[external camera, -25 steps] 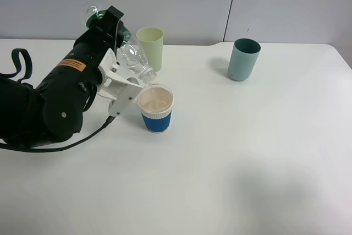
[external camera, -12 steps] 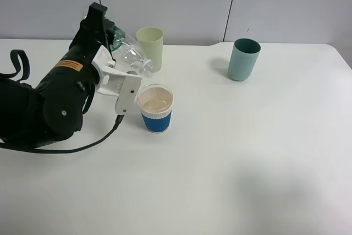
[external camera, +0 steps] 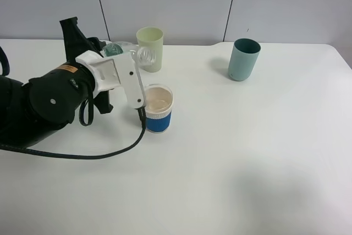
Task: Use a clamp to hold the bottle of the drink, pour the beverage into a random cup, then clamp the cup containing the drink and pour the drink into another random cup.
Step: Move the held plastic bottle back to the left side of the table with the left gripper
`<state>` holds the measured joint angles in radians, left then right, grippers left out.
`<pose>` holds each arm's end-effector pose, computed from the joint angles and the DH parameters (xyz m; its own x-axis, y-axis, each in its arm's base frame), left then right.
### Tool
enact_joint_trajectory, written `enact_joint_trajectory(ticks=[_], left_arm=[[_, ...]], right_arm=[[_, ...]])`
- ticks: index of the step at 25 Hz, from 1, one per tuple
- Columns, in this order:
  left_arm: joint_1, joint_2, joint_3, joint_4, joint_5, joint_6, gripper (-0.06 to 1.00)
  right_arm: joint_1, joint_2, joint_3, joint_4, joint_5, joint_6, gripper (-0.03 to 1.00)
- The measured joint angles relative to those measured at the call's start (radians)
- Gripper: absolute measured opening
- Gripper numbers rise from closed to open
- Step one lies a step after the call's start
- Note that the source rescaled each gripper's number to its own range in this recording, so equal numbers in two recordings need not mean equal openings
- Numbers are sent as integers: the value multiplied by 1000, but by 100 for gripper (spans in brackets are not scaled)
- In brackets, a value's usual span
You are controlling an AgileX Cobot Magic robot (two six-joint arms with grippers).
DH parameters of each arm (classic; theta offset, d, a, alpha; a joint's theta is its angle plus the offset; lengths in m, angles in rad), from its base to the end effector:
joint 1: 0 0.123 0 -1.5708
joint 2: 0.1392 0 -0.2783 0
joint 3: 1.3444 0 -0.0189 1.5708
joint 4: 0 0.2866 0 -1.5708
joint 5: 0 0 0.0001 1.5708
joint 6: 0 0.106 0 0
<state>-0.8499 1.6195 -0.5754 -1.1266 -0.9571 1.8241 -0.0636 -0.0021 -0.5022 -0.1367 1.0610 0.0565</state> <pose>0.2555 -0.1724 0.1445 -0.1057 0.9480 -0.3004 0.2477 0.3176 0.9153 0.0448 -0.0155 0.2892 -0.4497 0.0182 -0.8930 0.1645 0.9844 -0.0628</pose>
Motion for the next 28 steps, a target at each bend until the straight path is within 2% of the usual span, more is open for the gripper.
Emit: enact_joint_trajectory(ticks=[5, 10, 12, 17, 20, 23, 28], left_arm=[[0, -79, 1, 25, 27, -317, 1], [40, -154, 1, 133, 61, -627, 1], [78, -171, 2, 207, 112, -761, 1], [197, -187, 30, 463, 225, -1069, 1], [273, -187, 41, 531, 268, -1269, 1], [355, -187, 41, 585, 296, -1423, 1], [480, -187, 43, 719, 321, -1607, 1]], right_arm=[[0, 0, 0, 0, 0, 0, 79], [0, 0, 0, 0, 0, 0, 79], [0, 0, 0, 0, 0, 0, 79], [0, 0, 0, 0, 0, 0, 79], [0, 0, 0, 0, 0, 0, 79], [0, 0, 0, 0, 0, 0, 79], [0, 0, 0, 0, 0, 0, 79]])
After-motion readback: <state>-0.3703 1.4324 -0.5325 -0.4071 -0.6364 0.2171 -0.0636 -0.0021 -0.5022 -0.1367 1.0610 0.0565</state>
